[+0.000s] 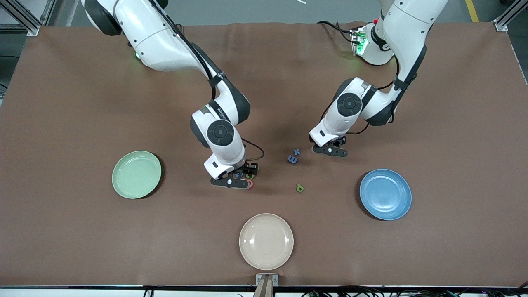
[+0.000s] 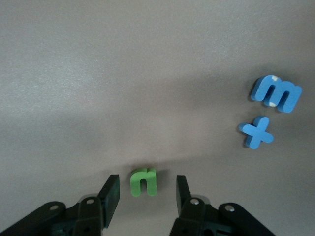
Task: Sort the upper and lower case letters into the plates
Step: 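Grasp the pink d with the right gripper while the left gripper grasps the n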
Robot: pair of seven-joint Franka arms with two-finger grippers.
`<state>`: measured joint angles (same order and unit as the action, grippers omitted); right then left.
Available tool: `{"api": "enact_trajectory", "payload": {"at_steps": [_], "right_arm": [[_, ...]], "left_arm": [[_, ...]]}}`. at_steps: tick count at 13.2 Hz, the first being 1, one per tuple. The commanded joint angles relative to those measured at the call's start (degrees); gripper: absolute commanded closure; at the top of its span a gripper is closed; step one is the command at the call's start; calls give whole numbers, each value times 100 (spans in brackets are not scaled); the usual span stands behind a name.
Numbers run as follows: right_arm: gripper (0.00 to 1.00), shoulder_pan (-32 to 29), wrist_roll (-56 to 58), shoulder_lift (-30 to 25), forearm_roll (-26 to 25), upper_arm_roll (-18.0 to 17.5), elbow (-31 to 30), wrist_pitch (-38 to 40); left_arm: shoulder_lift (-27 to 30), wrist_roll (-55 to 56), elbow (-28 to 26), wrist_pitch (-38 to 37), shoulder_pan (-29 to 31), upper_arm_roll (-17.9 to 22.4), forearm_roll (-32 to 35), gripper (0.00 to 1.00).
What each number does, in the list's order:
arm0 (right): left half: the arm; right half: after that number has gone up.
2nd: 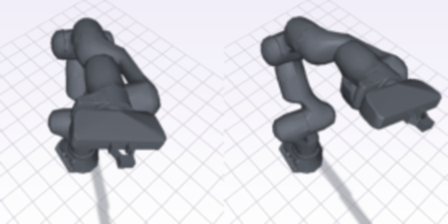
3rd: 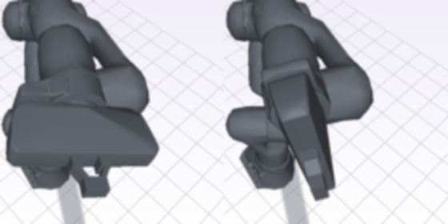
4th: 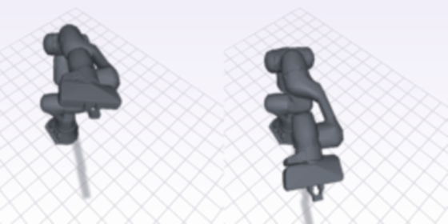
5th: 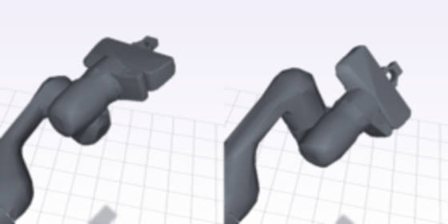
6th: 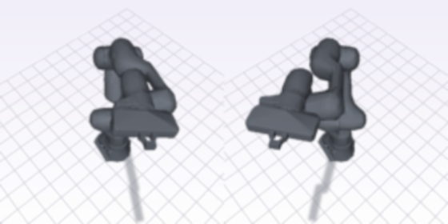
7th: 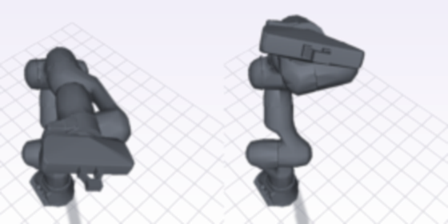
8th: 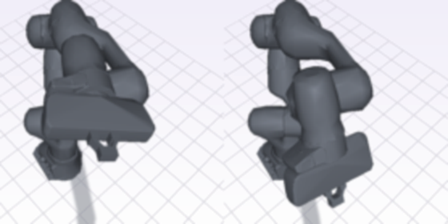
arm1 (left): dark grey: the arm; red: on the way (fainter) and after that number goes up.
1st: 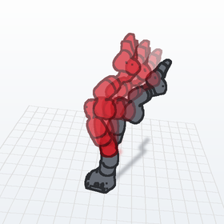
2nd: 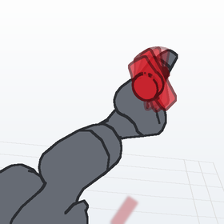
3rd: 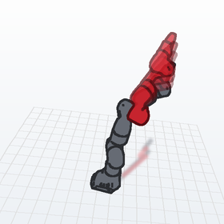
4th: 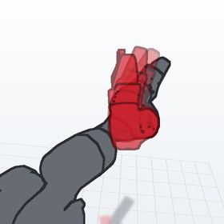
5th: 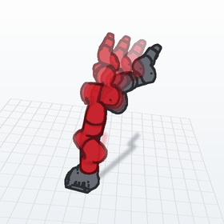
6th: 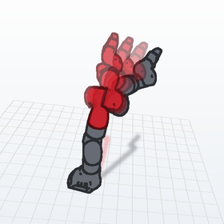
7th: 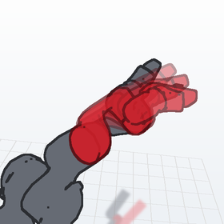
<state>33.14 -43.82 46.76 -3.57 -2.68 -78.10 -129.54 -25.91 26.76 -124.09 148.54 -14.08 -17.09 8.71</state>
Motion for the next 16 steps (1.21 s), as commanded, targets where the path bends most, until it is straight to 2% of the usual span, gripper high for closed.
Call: {"api": "enact_trajectory", "payload": {"at_steps": [1, 4, 7, 8, 10, 11, 13, 14, 16], "right_arm": [[22, 122, -310, 500, -302, 48, 593, -62], [22, 140, -320, 702, -329, 57, 603, -457], [23, 157, -320, 764, -399, 75, 595, -537], [25, 183, -320, 782, -417, 101, 594, -537], [30, 210, -328, 835, -426, 110, 594, -537], [36, 219, -355, 852, -443, 110, 577, -537], [46, 236, -460, 887, -443, 110, 577, -537], [56, 236, -460, 887, -452, 110, 568, -537], [82, 219, -460, 887, -443, 110, 559, -537]], "left_arm": [[-133, 128, 122, 26, -25, 22, 323, 50], [-187, 163, 122, 26, -25, 22, 333, 53], [-248, 181, 131, 26, -25, 22, 333, 58], [-257, 198, 131, 26, -25, 22, 333, 63], [-257, 198, 131, 26, -16, 31, 333, 85], [-213, 190, 148, 9, 54, 39, 333, 99], [-82, 155, 358, -140, 116, 83, 341, 99], [-12, 146, 603, -385, 116, 162, 341, 99], [33, 120, 1252, -1157, 186, 303, 341, 99]]}}
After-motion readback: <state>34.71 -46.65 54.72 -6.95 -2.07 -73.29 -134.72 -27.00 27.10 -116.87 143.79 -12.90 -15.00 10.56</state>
